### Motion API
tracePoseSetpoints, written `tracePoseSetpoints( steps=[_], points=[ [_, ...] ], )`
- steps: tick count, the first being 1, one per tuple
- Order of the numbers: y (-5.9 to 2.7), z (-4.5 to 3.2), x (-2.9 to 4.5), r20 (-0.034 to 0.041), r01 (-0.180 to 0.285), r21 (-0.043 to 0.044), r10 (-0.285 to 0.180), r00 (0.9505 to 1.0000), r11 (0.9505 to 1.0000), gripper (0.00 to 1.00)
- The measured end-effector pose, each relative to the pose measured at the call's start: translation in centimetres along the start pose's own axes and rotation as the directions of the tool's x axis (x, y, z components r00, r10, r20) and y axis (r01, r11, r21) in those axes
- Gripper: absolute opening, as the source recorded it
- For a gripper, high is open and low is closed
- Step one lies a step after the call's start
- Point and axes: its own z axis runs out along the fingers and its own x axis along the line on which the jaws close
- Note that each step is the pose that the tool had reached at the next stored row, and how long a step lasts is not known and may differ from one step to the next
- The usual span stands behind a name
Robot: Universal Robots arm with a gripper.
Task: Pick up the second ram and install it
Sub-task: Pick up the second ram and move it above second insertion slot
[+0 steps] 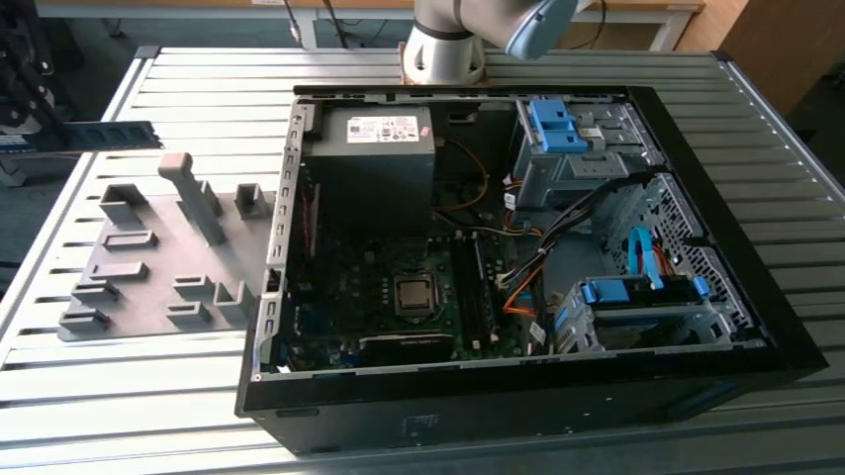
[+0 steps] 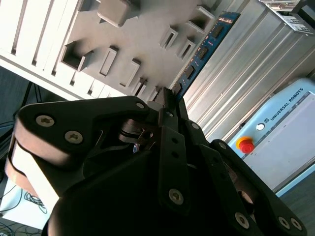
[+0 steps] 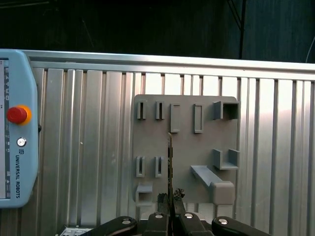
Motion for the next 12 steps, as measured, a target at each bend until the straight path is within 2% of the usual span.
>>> tracePoseSetpoints(
  steps=[12],
  points=[
    [-1.29, 0.0, 0.03, 0.0, 0.0, 0.0, 0.0, 1.0, 1.0, 0.14]
  ],
)
